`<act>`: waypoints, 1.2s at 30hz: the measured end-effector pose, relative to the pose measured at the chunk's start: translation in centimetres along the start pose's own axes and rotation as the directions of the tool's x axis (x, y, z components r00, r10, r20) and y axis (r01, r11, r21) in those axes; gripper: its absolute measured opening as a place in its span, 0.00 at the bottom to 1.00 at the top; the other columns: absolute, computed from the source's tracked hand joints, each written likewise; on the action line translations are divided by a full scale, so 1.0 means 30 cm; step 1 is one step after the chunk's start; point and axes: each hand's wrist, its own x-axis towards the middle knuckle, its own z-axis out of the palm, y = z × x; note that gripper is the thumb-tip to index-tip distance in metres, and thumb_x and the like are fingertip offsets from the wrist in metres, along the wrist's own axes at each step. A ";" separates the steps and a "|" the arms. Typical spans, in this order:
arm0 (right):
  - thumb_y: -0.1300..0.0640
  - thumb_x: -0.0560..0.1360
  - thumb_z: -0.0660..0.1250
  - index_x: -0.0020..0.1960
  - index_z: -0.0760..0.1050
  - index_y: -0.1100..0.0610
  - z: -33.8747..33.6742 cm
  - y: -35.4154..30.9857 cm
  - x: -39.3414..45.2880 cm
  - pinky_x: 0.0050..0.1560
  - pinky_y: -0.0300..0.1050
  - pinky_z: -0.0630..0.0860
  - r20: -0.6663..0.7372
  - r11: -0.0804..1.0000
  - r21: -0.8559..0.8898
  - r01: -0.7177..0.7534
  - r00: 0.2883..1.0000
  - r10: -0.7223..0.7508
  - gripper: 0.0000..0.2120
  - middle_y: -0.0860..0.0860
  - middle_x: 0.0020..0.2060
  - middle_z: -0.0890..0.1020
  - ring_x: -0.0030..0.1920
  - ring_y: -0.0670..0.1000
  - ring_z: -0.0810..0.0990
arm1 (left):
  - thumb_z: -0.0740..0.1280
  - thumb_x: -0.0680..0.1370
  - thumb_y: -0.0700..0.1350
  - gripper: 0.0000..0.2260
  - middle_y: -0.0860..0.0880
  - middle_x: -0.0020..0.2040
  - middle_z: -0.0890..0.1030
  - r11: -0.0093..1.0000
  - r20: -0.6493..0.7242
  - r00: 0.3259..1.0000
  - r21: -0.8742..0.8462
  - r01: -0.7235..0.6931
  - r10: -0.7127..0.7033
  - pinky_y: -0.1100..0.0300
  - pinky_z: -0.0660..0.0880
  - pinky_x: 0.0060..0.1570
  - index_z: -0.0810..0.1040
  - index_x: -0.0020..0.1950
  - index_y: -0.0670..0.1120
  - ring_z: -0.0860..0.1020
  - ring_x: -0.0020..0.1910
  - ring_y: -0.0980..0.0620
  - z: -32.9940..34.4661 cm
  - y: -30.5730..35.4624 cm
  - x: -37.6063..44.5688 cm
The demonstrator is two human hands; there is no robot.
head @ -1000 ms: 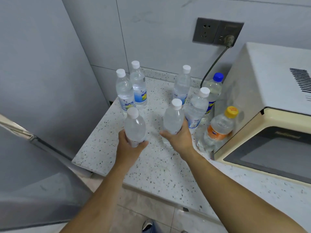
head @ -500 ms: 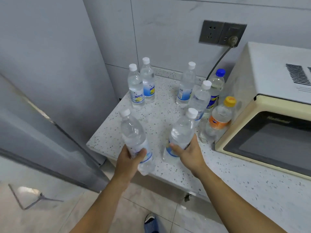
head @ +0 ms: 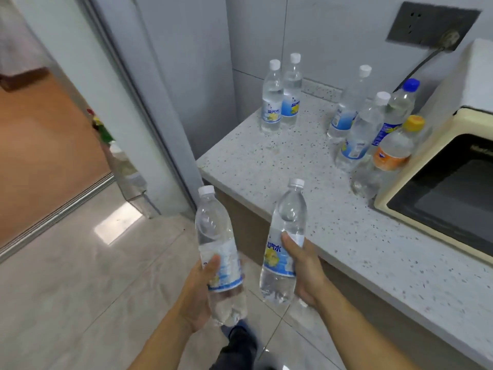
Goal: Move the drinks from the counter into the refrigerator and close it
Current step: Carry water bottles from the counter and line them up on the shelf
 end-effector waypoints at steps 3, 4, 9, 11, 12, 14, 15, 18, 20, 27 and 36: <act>0.45 0.65 0.74 0.62 0.76 0.59 0.105 0.083 -0.036 0.42 0.46 0.82 0.076 0.994 -0.095 -0.050 0.995 0.057 0.29 0.58 0.47 0.87 0.45 0.55 0.87 | 0.81 0.52 0.64 0.37 0.38 0.50 0.85 1.000 -0.103 0.995 -0.010 -0.013 0.012 0.50 0.81 0.38 0.83 0.55 0.44 0.85 0.45 0.40 -0.099 -0.015 -0.097; 0.44 0.64 0.74 0.62 0.75 0.58 0.143 0.108 -0.046 0.42 0.45 0.82 0.097 0.990 -0.125 -0.068 0.992 0.081 0.30 0.58 0.48 0.87 0.45 0.55 0.87 | 0.82 0.50 0.65 0.40 0.39 0.49 0.85 1.000 -0.141 0.990 -0.019 -0.024 0.021 0.50 0.81 0.38 0.82 0.55 0.44 0.85 0.45 0.40 -0.134 -0.014 -0.125; 0.43 0.65 0.74 0.62 0.76 0.56 0.369 0.218 -0.071 0.47 0.50 0.83 0.222 0.965 -0.239 -0.106 0.962 0.161 0.30 0.58 0.49 0.86 0.48 0.59 0.86 | 0.80 0.54 0.66 0.42 0.38 0.51 0.84 0.993 -0.304 0.949 -0.059 -0.104 0.082 0.48 0.80 0.43 0.80 0.60 0.42 0.84 0.47 0.39 -0.319 0.023 -0.241; 0.43 0.65 0.74 0.61 0.75 0.56 0.470 0.258 -0.069 0.49 0.52 0.83 0.247 0.954 -0.276 -0.117 0.950 0.189 0.30 0.59 0.50 0.86 0.49 0.60 0.86 | 0.79 0.57 0.66 0.40 0.39 0.51 0.84 0.988 -0.359 0.928 -0.074 -0.133 0.098 0.48 0.80 0.43 0.79 0.61 0.44 0.84 0.48 0.39 -0.407 0.042 -0.275; 0.43 0.65 0.74 0.61 0.75 0.57 0.522 0.280 -0.066 0.49 0.53 0.83 0.258 0.947 -0.298 -0.122 0.945 0.203 0.29 0.59 0.50 0.86 0.49 0.60 0.86 | 0.78 0.59 0.65 0.38 0.39 0.53 0.84 0.986 -0.383 0.918 -0.082 -0.147 0.105 0.47 0.81 0.44 0.79 0.62 0.45 0.84 0.49 0.39 -0.455 0.050 -0.291; 0.45 0.67 0.74 0.60 0.75 0.57 0.631 0.328 -0.058 0.49 0.53 0.83 0.280 0.933 -0.338 -0.122 0.934 0.223 0.26 0.59 0.49 0.86 0.49 0.60 0.86 | 0.76 0.62 0.65 0.35 0.40 0.55 0.84 0.980 -0.424 0.898 -0.094 -0.175 0.119 0.45 0.81 0.47 0.79 0.63 0.46 0.83 0.52 0.38 -0.555 0.072 -0.322; 0.46 0.69 0.73 0.60 0.76 0.57 0.690 0.354 -0.052 0.48 0.52 0.83 0.289 0.927 -0.356 -0.119 0.929 0.230 0.24 0.59 0.49 0.86 0.48 0.60 0.86 | 0.75 0.63 0.65 0.34 0.40 0.55 0.84 0.977 -0.443 0.888 -0.100 -0.189 0.126 0.43 0.80 0.48 0.79 0.63 0.47 0.83 0.53 0.38 -0.606 0.086 -0.337; 0.50 0.75 0.71 0.59 0.76 0.56 0.888 0.433 -0.028 0.45 0.48 0.83 0.321 0.909 -0.404 -0.103 0.915 0.246 0.16 0.58 0.48 0.86 0.48 0.59 0.86 | 0.75 0.65 0.64 0.31 0.41 0.53 0.85 0.972 -0.506 0.852 -0.104 -0.212 0.132 0.45 0.81 0.47 0.79 0.61 0.46 0.84 0.52 0.39 -0.775 0.147 -0.380; 0.50 0.76 0.71 0.60 0.76 0.55 1.034 0.485 -0.014 0.43 0.46 0.82 0.343 0.898 -0.433 -0.084 0.905 0.250 0.14 0.56 0.48 0.87 0.47 0.58 0.87 | 0.74 0.65 0.64 0.30 0.44 0.50 0.86 0.972 -0.545 0.825 -0.075 -0.224 0.147 0.49 0.81 0.42 0.80 0.59 0.47 0.85 0.48 0.42 -0.897 0.199 -0.406; 0.50 0.76 0.71 0.55 0.78 0.52 1.478 0.639 0.020 0.37 0.40 0.80 0.393 0.866 -0.497 -0.048 0.878 0.274 0.10 0.54 0.44 0.87 0.43 0.54 0.87 | 0.71 0.65 0.62 0.25 0.52 0.46 0.87 0.966 -0.611 0.763 0.012 -0.257 0.211 0.61 0.80 0.33 0.78 0.57 0.51 0.86 0.43 0.51 -1.288 0.372 -0.485; 0.47 0.75 0.71 0.56 0.77 0.51 1.783 0.729 0.232 0.37 0.42 0.81 0.364 0.854 -0.515 -0.078 0.882 0.300 0.13 0.52 0.43 0.87 0.42 0.53 0.87 | 0.70 0.63 0.64 0.26 0.55 0.45 0.86 0.967 -0.620 0.756 0.022 -0.252 0.211 0.63 0.79 0.33 0.76 0.57 0.55 0.85 0.43 0.54 -1.579 0.578 -0.347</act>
